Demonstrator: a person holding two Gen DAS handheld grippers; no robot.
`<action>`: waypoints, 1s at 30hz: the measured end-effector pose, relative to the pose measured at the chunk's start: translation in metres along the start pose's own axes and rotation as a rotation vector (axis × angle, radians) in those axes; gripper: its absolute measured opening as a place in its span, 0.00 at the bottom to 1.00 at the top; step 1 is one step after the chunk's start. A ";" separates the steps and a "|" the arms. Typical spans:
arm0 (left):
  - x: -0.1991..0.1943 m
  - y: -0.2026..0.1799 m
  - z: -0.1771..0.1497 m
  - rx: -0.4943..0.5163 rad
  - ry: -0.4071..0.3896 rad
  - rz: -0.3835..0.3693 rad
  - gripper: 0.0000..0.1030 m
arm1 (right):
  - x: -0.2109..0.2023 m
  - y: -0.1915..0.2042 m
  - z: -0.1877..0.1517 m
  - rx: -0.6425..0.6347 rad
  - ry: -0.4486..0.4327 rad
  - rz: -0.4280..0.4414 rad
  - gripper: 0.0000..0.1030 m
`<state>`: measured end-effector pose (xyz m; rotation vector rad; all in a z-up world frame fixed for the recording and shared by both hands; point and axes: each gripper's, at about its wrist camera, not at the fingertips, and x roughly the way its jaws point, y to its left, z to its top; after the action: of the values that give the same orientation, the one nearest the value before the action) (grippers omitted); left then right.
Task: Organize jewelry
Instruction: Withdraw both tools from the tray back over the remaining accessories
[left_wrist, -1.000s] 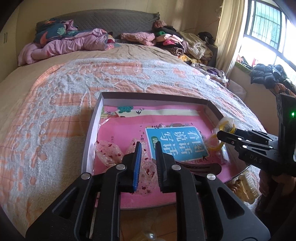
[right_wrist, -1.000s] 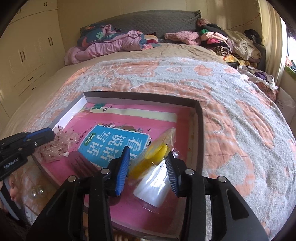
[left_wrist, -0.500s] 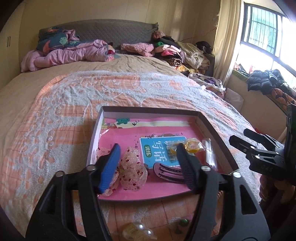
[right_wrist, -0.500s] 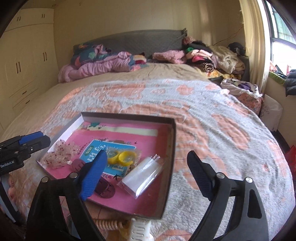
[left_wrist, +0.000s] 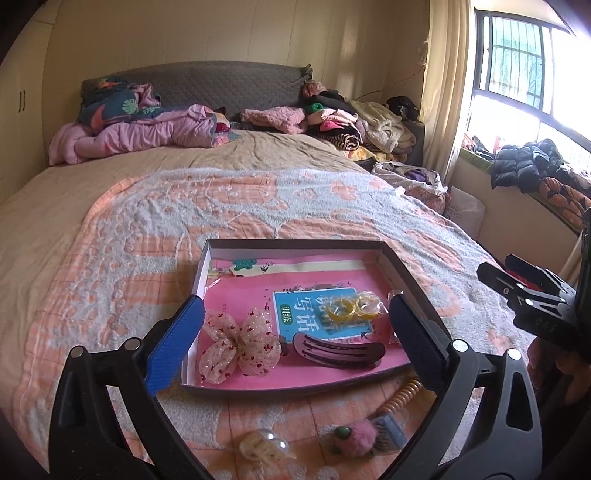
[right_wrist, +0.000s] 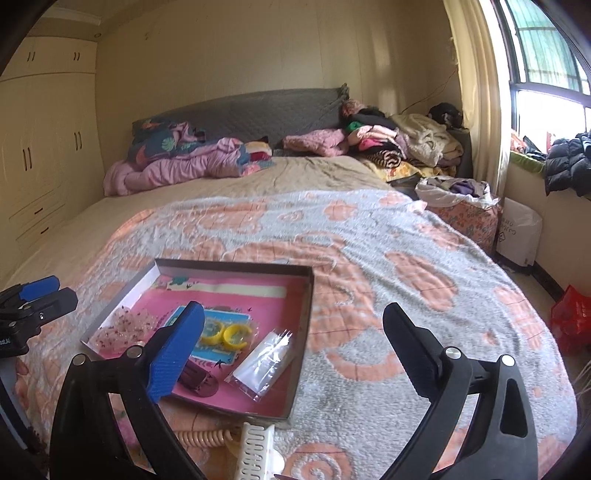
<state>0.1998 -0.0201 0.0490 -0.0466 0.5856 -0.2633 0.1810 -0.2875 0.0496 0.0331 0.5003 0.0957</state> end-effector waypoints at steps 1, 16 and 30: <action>-0.002 -0.001 0.001 0.002 -0.004 0.002 0.89 | -0.003 -0.001 0.001 0.001 -0.007 -0.005 0.92; -0.048 -0.007 -0.003 0.003 -0.076 0.009 0.89 | -0.052 -0.012 0.004 0.025 -0.082 -0.017 0.94; -0.080 0.002 -0.026 -0.028 -0.101 0.014 0.89 | -0.083 0.004 -0.016 -0.004 -0.082 0.019 0.94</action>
<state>0.1218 0.0029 0.0709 -0.0824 0.4885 -0.2377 0.1005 -0.2916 0.0756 0.0379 0.4180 0.1135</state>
